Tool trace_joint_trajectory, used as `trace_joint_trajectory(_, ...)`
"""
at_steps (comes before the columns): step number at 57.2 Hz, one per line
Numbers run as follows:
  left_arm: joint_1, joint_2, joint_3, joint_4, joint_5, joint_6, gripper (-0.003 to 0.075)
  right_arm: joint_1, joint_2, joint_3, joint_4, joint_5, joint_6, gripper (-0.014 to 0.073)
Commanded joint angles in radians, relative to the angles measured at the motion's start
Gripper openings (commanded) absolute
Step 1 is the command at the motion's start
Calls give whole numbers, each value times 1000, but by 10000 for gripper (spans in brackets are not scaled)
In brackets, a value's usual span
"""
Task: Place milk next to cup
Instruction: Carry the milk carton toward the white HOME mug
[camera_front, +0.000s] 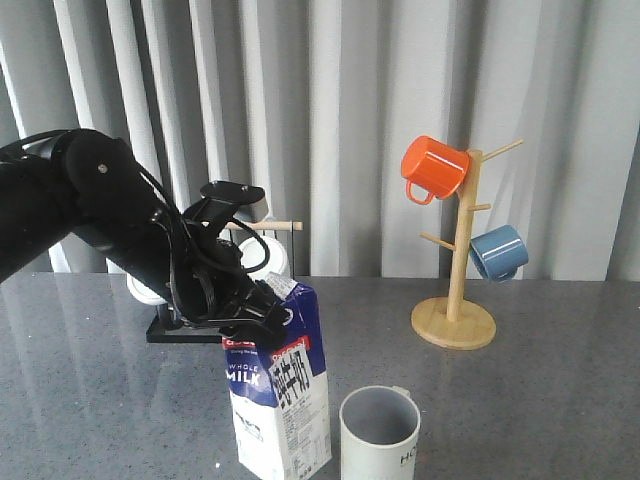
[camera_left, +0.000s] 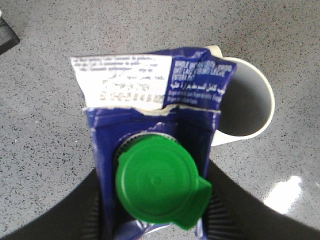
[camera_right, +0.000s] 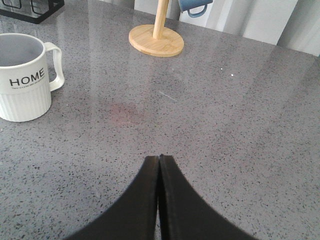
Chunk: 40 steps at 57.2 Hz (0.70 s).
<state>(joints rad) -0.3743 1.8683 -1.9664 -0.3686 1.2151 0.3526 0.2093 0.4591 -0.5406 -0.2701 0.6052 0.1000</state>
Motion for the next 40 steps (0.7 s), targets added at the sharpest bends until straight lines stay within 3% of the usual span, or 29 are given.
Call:
trace_joint_trajectory(1, -6, -28, -27, -38, -46, -10, 68, -3, 5, -27, -14, -64, -7, -9)
trace_joint_trajectory(15, -6, -10, -27, -29, -36, -10, 92, -3, 5, -27, -13, -64, -7, -9)
trace_joint_trajectory(23, -6, -9, -27, -32, -27, -10, 148, -3, 5, -27, -13, -64, -7, -9)
trace_joint_trajectory(40, -6, -9, -27, -37, -3, -36, 432, -3, 5, -27, -13, -64, -7, -9)
